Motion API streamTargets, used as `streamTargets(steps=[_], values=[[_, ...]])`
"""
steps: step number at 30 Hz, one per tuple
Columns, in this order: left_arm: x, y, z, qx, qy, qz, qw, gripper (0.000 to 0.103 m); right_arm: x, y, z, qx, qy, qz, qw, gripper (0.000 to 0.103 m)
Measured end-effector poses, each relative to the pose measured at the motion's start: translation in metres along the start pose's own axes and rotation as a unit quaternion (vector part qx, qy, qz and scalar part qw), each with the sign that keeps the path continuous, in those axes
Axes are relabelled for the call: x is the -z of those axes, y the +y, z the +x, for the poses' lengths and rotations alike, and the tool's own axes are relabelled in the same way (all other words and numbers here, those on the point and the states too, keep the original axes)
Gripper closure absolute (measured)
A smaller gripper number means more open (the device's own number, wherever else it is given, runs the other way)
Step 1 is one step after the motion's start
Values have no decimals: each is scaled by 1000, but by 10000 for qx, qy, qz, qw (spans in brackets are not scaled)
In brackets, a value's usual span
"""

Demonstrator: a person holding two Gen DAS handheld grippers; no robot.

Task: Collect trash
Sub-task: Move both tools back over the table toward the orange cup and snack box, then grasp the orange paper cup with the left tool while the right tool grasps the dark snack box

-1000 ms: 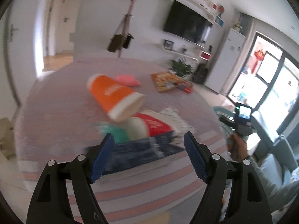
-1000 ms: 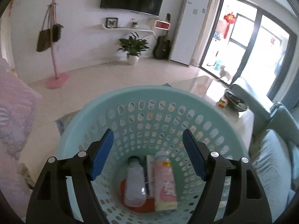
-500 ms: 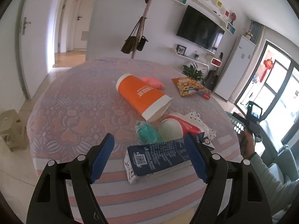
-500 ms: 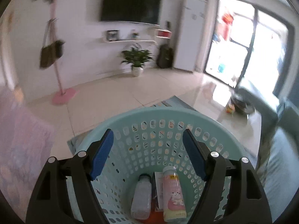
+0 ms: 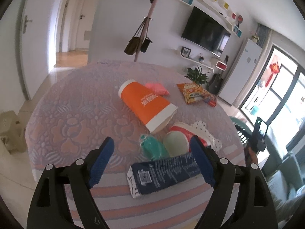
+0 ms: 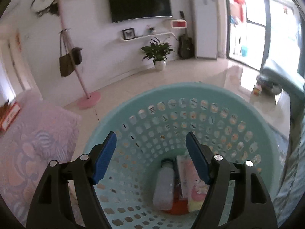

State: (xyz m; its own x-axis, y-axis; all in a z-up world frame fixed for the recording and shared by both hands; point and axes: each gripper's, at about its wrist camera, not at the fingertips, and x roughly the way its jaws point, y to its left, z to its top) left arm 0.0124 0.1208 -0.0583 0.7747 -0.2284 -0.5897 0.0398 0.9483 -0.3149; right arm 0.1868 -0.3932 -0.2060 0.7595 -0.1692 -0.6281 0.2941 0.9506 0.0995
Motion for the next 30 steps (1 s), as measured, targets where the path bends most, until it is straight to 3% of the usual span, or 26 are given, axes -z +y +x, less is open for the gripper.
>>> streamTargets(steps=[2, 6, 12, 15, 17, 18, 20, 22, 26, 30], values=[[-6, 2, 5, 10, 44, -73, 10000, 23, -7, -6, 2, -25, 38, 55, 10000, 32], [-27, 4, 23, -334, 312, -109, 9989, 23, -18, -17, 16, 215, 260, 100, 9994, 31], [-57, 3, 53, -316, 564, -336, 9973, 23, -16, -28, 19, 249, 490, 183, 9983, 31], [-64, 4, 76, -558, 873, -476, 9935, 23, -19, -15, -3, 878, 184, -113, 9959, 30], [-67, 6, 87, -592, 1039, -609, 9910, 23, -31, 5, -23, 1059, -134, -440, 9933, 23], [-69, 7, 93, -630, 1132, -651, 9894, 23, -37, 14, -34, 946, -243, -540, 9937, 21], [-70, 8, 102, -685, 1291, -692, 9868, 23, -48, 37, -60, 246, -383, -685, 9966, 10], [-70, 9, 111, -731, 1425, -735, 9844, 23, -58, 70, -79, -287, -500, -1022, 9931, 8], [-69, 12, 126, -628, 1609, -916, 9807, 24, -64, 137, -88, -1106, -401, -1963, 9734, 8], [-73, 9, 132, -623, 1678, -935, 9794, 24, -60, 184, -76, -1577, -138, -2685, 9502, 8]])
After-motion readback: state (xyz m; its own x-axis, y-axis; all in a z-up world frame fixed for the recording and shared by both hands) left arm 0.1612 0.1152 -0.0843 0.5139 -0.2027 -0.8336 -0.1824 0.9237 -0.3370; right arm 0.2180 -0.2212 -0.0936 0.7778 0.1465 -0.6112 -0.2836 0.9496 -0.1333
